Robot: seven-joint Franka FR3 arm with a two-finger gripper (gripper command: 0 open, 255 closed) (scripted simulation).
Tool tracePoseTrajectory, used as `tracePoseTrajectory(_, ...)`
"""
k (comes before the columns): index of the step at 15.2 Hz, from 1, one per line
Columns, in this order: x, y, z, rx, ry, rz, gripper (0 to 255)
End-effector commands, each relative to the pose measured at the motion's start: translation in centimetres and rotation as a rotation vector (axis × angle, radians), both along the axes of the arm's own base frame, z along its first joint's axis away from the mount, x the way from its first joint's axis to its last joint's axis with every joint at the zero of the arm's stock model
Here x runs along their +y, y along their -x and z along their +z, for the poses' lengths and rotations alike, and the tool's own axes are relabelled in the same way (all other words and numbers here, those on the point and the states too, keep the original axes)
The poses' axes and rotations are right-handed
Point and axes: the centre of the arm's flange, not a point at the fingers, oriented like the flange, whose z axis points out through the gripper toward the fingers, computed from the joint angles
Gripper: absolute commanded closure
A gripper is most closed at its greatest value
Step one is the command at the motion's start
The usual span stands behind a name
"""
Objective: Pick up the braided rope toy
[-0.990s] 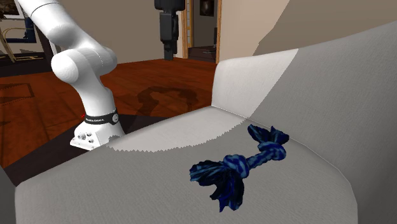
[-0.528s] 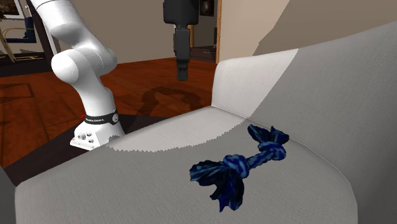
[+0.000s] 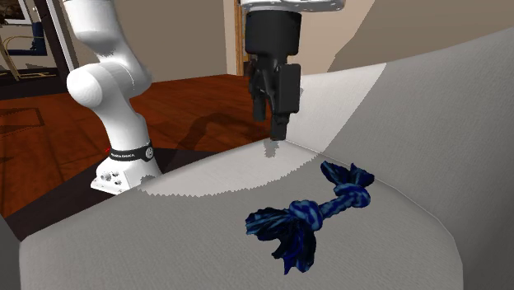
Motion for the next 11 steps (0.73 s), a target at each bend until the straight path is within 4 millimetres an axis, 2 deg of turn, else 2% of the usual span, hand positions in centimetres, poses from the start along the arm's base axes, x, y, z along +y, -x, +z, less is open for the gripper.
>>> tracePoseTrajectory(1, -1.5, -1.6, -0.6, -0.003, 0.01, 0.041, 0)
tracePoseTrajectory(9, -7.1, -9.4, -3.5, -0.015, 0.042, 0.192, 0)
tracePoseTrajectory(11, -7.4, -9.8, -4.1, -0.015, 0.044, 0.199, 0)
